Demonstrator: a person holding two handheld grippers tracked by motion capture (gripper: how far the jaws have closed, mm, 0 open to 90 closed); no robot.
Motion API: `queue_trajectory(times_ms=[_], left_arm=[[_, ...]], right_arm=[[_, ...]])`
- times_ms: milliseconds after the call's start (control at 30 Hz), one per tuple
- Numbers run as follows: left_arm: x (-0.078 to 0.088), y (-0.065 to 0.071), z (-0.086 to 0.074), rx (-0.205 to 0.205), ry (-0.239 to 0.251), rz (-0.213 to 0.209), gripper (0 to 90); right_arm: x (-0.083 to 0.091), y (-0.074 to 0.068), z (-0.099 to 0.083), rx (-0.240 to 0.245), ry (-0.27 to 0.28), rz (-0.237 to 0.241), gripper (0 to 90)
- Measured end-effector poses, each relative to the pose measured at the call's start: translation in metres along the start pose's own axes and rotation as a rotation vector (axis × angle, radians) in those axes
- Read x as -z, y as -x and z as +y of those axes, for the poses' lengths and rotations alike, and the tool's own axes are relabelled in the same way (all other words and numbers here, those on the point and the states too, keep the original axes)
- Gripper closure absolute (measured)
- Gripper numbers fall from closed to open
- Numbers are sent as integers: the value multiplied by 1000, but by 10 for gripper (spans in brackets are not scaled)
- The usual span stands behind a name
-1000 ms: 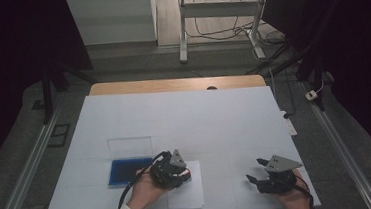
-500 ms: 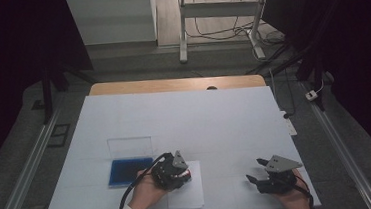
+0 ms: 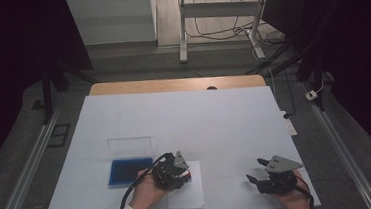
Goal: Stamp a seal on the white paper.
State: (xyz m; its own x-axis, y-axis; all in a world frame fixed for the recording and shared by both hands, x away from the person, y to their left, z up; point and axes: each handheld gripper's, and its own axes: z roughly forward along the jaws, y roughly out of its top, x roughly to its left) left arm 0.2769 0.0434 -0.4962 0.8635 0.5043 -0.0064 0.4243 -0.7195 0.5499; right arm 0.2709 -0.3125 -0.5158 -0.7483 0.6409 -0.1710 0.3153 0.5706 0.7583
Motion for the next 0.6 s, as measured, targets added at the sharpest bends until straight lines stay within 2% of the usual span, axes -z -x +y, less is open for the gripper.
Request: queue_trajectory(times_ms=[600], left_arm=[[-1,0,-2,3,17,-4,709]], right_arm=[[1,1,-1,-2,-2,-5,298]])
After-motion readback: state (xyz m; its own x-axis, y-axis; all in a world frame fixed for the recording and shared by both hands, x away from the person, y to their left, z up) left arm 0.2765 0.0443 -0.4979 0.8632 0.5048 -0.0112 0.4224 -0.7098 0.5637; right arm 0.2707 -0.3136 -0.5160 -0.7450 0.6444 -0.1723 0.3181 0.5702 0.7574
